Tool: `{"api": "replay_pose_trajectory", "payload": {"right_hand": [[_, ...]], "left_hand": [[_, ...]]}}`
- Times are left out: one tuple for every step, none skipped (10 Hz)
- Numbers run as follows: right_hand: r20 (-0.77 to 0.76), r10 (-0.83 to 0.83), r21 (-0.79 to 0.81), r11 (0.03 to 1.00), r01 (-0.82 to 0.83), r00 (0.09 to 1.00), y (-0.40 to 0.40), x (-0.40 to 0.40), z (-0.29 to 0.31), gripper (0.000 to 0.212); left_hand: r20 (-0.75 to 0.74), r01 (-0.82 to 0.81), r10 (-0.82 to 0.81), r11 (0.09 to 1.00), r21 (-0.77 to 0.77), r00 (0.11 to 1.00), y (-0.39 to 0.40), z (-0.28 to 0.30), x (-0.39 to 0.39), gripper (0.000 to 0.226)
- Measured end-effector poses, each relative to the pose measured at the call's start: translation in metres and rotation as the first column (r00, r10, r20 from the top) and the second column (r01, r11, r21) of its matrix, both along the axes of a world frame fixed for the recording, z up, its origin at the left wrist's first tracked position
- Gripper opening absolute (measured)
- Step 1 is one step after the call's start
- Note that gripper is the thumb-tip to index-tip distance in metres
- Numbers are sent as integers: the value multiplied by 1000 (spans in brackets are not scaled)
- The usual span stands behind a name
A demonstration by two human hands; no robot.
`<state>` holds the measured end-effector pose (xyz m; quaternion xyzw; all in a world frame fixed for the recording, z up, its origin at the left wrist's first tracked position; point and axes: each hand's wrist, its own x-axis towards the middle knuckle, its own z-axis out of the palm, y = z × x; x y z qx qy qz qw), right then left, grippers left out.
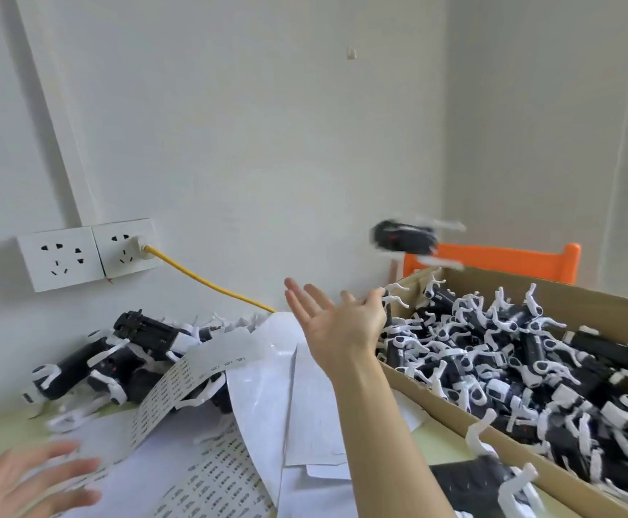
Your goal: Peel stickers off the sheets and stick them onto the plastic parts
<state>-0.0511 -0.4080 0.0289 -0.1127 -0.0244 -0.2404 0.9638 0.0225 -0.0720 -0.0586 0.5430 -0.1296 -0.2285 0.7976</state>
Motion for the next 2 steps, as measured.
{"api": "replay_pose_trajectory", "payload": {"right_hand": [[-252,-18,-190,981,-32,967,9,9,-4,52],[-399,-75,-435,893,-116,914,36,16,-5,34]], "left_hand": [[19,-203,203,958,204,979,-3,15,-6,67],[120,-260,233,913,314,965,-23,32,-24,37]]}}
